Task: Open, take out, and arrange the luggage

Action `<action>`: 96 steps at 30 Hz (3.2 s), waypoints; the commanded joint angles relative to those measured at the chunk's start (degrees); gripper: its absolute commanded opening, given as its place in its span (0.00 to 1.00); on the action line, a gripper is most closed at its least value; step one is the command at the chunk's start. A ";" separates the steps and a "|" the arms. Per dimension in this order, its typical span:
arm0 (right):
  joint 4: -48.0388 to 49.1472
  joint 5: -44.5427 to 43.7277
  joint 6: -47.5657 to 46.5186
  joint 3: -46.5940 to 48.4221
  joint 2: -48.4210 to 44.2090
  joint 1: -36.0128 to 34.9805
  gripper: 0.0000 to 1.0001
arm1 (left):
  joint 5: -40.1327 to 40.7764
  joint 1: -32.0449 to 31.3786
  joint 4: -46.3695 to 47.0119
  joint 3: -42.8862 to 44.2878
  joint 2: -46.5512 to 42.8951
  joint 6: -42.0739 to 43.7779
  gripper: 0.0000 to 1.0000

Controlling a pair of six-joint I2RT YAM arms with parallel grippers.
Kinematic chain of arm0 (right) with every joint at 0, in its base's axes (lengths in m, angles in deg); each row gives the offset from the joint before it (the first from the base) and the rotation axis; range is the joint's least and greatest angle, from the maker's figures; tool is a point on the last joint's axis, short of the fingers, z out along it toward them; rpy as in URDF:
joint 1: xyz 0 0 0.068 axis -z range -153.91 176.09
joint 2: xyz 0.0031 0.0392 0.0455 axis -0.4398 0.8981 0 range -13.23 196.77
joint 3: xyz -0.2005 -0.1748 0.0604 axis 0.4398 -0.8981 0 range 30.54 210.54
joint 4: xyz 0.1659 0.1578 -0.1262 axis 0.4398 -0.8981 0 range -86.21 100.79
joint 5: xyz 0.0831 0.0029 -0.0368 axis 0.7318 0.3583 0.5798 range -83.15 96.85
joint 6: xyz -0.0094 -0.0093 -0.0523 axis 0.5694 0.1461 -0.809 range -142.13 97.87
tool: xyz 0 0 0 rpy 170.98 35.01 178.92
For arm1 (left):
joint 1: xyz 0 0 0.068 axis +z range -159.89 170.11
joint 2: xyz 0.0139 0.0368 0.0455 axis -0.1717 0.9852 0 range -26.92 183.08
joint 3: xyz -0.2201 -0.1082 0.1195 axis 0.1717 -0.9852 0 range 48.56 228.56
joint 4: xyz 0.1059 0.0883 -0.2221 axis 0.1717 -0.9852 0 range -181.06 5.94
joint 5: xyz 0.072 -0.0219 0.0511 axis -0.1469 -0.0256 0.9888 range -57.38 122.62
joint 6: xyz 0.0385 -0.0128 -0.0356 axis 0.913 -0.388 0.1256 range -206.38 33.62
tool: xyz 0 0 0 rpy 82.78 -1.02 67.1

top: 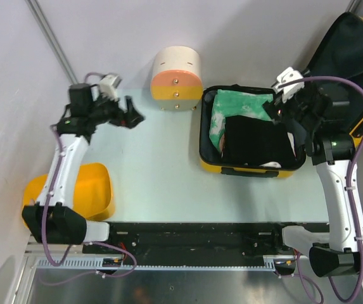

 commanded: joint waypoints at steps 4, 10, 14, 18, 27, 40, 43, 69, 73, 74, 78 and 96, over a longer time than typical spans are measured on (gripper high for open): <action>-18.13 2.67 2.19 -4.04 -1.17 -1.15 1.00 | 4.34 24.84 -33.57 -9.79 -7.71 30.87 1.00; -20.24 1.18 4.31 -6.68 -0.99 -3.09 1.00 | 7.15 30.84 -35.36 -20.43 -14.84 34.49 1.00; -22.25 0.04 4.48 -7.91 -0.55 -4.40 1.00 | 7.33 30.58 -35.18 -22.02 -10.99 34.14 1.00; -25.07 -0.84 3.87 -8.88 0.15 -5.02 0.99 | 3.74 28.74 -34.30 -20.44 -4.58 34.23 0.98; -26.31 -4.44 1.59 -11.34 -0.11 -4.58 1.00 | 3.45 10.64 -24.39 -16.75 5.37 26.06 0.67; -24.90 -7.96 1.50 -11.34 3.22 -3.17 1.00 | 0.65 -5.10 -13.91 1.08 24.60 6.38 0.50; -24.81 -9.98 0.80 -11.34 3.14 -3.09 1.00 | 0.03 -7.21 -13.21 10.20 30.41 4.35 0.49; -14.28 6.28 10.81 -23.64 -1.17 -4.57 0.66 | -2.34 -12.05 -10.31 14.63 16.72 3.03 0.91; -12.34 2.07 8.62 -25.75 -0.12 -10.36 0.66 | -0.77 -12.84 -8.90 16.12 17.06 1.27 1.00; -11.64 1.62 8.62 -26.10 -0.03 -11.25 0.67 | 0.11 -13.19 -8.55 16.56 17.41 0.66 1.00; -8.21 -0.93 7.74 -26.63 1.82 -14.95 0.67 | 6.78 -14.95 -7.24 18.41 18.91 -3.02 1.00; -8.29 -5.68 2.64 -27.78 3.40 -18.65 0.15 | 5.66 -15.47 7.79 16.83 17.76 -20.78 1.00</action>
